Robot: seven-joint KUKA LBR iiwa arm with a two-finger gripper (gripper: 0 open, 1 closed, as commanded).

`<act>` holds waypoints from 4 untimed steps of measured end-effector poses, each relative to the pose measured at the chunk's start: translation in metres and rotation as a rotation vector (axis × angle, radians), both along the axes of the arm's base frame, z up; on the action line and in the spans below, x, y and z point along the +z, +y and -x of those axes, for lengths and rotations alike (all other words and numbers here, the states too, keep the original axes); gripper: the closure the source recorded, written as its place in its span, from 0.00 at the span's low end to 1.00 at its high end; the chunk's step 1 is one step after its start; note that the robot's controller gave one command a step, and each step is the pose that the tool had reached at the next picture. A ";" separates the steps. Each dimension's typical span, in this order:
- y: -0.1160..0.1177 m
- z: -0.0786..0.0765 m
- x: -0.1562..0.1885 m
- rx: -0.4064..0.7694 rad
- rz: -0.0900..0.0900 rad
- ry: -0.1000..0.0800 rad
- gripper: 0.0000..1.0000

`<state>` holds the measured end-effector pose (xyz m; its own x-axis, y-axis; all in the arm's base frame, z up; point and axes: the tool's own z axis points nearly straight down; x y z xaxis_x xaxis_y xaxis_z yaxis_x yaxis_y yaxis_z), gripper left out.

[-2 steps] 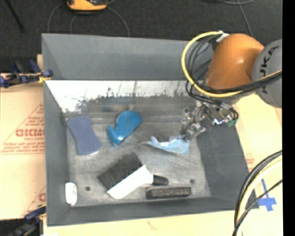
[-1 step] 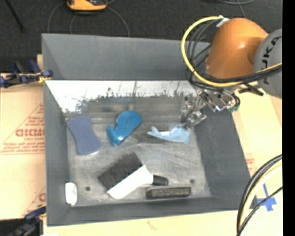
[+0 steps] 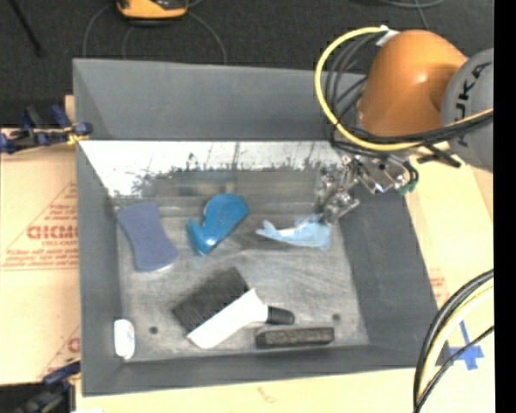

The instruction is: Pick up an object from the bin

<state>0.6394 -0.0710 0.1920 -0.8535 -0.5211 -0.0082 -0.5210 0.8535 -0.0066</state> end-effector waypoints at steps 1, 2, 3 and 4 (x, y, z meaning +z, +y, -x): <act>0.009 -0.002 -0.035 0.020 -0.003 0.012 1.00; 0.005 0.008 -0.005 0.012 -0.002 0.006 1.00; 0.005 0.001 0.000 0.012 -0.001 -0.001 1.00; 0.019 0.005 -0.001 0.003 -0.003 0.007 1.00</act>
Offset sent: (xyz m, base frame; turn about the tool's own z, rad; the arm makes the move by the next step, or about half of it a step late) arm -0.0133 0.0038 0.0021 -0.0054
